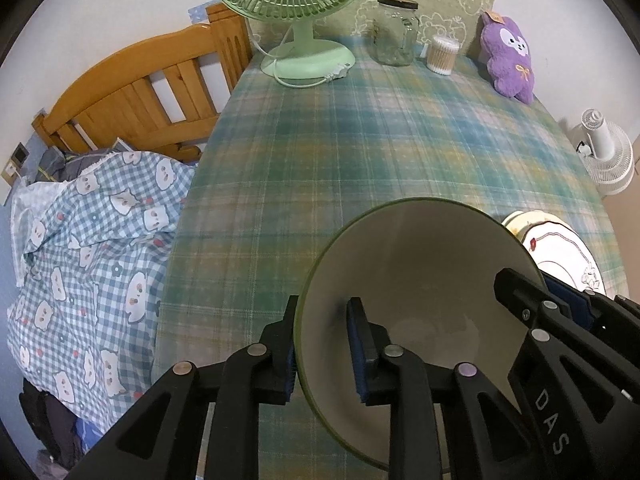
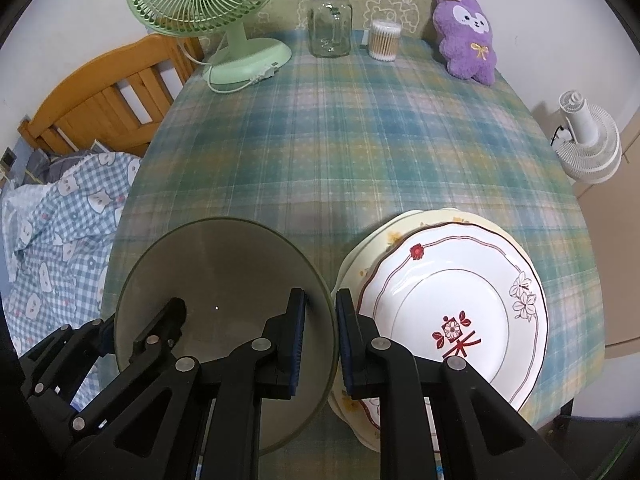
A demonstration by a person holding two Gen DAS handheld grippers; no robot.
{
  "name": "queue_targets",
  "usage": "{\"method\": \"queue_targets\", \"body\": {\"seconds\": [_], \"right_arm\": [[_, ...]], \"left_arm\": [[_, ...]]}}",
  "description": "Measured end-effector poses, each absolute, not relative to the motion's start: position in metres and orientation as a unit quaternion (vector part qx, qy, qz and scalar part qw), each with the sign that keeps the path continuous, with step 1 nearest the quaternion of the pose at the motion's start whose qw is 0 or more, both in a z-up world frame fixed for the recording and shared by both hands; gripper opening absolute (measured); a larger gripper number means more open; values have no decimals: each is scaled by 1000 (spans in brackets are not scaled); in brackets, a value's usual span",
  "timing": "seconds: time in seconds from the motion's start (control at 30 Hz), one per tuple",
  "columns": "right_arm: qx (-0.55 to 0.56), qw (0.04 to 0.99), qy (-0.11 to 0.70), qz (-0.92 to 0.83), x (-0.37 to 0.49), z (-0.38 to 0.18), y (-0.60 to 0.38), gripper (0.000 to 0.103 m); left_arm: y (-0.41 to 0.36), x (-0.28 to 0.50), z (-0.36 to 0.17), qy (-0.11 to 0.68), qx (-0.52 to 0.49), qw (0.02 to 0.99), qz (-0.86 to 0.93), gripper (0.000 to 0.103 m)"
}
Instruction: Organize plates and bowls
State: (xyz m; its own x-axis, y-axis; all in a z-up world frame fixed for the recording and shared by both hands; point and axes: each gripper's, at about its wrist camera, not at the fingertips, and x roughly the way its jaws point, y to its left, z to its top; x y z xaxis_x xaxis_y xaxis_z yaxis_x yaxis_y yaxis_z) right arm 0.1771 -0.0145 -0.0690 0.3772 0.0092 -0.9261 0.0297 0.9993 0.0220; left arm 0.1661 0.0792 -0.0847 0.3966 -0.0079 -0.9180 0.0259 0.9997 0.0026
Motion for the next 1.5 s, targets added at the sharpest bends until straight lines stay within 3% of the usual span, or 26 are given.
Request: {"method": "queue_targets", "body": {"seconds": [0.27, 0.33, 0.4, 0.47, 0.53, 0.73, 0.97, 1.1, 1.27, 1.5], "right_arm": [[21, 833, 553, -5, 174, -61, -15, 20], [24, 833, 552, -4, 173, -59, -16, 24], [28, 836, 548, -3, 172, -56, -18, 62], [36, 845, 534, -9, 170, -52, -22, 74], [33, 845, 533, -9, 172, -52, -22, 74], [36, 837, 547, -11, 179, -66, -25, 74], [43, 821, 569, 6, 191, -85, -19, 73], [42, 817, 575, 13, 198, -92, -15, 58], [46, 812, 582, 19, 200, -98, -10, 47], [47, 809, 586, 23, 200, -100, -6, 46]], "left_arm": [[82, 164, -79, 547, 4, 836, -32, 40], [82, 164, -79, 548, 3, 836, -34, 47], [83, 164, -78, 547, 4, 836, -42, 54], [82, 163, -77, 545, 9, 837, -50, 58], [83, 163, -78, 545, 8, 836, -54, 66], [86, 170, -87, 553, -8, 832, -51, 72], [90, 177, -97, 561, -25, 826, -43, 73], [90, 180, -101, 564, -26, 824, -43, 72], [89, 184, -107, 571, -30, 818, -52, 69], [82, 183, -109, 573, -29, 816, -73, 63]]}}
